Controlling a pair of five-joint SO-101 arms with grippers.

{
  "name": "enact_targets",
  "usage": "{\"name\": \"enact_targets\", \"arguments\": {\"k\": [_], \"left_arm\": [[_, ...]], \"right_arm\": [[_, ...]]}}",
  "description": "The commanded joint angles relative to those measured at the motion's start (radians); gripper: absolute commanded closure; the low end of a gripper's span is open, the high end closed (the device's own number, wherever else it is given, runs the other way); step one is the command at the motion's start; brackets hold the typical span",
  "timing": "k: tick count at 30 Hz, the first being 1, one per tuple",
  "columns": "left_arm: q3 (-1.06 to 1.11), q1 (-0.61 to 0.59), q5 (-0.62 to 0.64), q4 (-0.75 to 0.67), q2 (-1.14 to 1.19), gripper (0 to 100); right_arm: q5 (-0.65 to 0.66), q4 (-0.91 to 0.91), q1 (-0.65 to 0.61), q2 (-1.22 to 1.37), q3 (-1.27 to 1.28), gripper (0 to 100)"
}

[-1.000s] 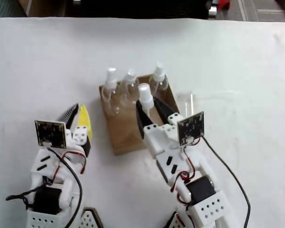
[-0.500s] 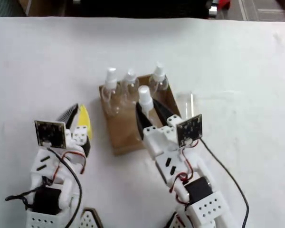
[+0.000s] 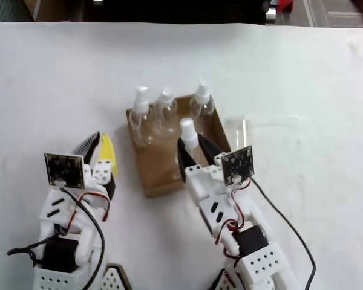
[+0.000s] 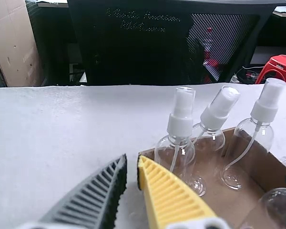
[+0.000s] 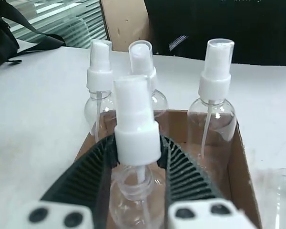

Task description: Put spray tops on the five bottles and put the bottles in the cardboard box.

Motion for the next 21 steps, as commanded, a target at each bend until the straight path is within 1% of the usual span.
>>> {"name": "enact_targets", "arguments": {"k": [1, 3, 7, 17, 19, 21], "left_arm": [[-0.011, 0.018, 0.003, -0.029, -0.015, 95], [-0.011, 0.018, 0.003, -0.029, -0.015, 95], [-0.011, 0.018, 0.003, -0.028, -0.015, 95], [-0.011, 0.018, 0.003, -0.028, -0.015, 95], [-0.011, 0.018, 0.003, -0.028, -0.015, 95], [-0.011, 0.018, 0.003, -0.028, -0.015, 95]], "right_arm": [[0.015, 0.015, 0.007, -0.016, -0.012, 97.5], [0.015, 0.015, 0.005, -0.013, -0.011, 94.8], [0.009, 0.021, 0.005, -0.01, -0.009, 86.1], [0.015, 0.021, -0.027, -0.018, -0.029, 86.1], [0.015, 0.038, -0.016, -0.018, -0.057, 86.1], [0.015, 0.091, 0.019, -0.018, -0.126, 86.1]]}}
